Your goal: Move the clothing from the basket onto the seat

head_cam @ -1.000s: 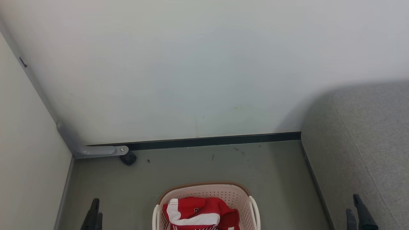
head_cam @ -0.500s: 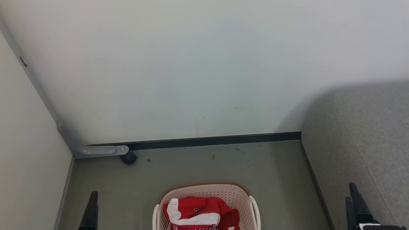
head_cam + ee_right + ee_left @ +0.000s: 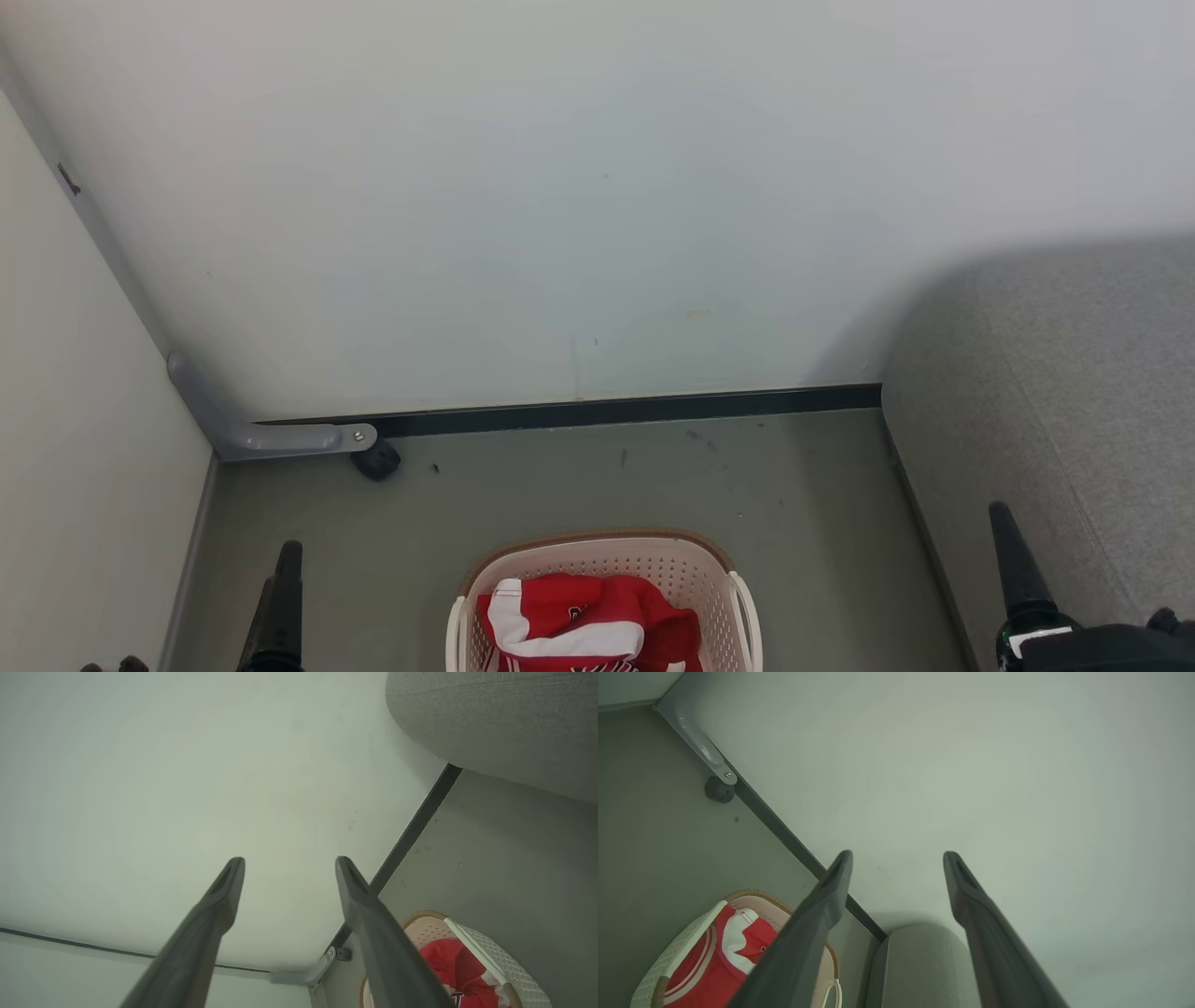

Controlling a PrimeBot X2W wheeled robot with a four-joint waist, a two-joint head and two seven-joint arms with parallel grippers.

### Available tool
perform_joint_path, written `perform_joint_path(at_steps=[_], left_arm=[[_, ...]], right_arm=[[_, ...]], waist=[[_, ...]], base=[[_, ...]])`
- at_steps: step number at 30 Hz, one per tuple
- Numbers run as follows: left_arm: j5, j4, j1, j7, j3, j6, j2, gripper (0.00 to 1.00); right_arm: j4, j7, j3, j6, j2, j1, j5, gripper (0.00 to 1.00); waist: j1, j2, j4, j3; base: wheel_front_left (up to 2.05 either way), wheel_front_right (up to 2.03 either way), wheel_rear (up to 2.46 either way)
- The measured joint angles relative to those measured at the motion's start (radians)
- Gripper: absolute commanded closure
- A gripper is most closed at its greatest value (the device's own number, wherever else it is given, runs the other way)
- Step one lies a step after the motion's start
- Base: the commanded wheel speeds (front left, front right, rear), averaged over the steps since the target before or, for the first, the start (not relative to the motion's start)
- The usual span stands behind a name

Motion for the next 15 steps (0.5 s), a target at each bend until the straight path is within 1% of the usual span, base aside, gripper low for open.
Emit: perform_joint_path(at_steps=[3,6,11,15], left_arm=[[0.055,-0.008,-0.001,-0.01,-0.013,0.004,0.013,0.0],[0.125,-0.013,-0.002,-0.026,-0.03,0.019,0.027,0.0],[0.228,-0.017,-0.004,-0.043,-0.062,0.037,0.049,0.0],[0.319,-0.018,-0.007,-0.058,-0.084,0.064,0.069,0.0]], right_arm=[[-0.001,-0.013,0.032,-0.001,-0.021,-0.016,-0.068,0.0],[-0.001,-0.025,0.057,-0.003,-0.034,-0.028,-0.124,0.0],[-0.004,-0.049,0.106,-0.021,-0.066,-0.045,-0.236,0.0],[-0.006,-0.066,0.139,-0.039,-0.082,-0.058,-0.313,0.0]], waist=[[0.0,0.0,0.001,0.0],[0.0,0.0,0.001,0.001],[0.0,0.0,0.001,0.002],[0.0,0.0,0.0,0.002]], base=[[0.0,0.0,0.0],[0.0,0.0,0.0],[0.0,0.0,0.0],[0.0,0.0,0.0]])
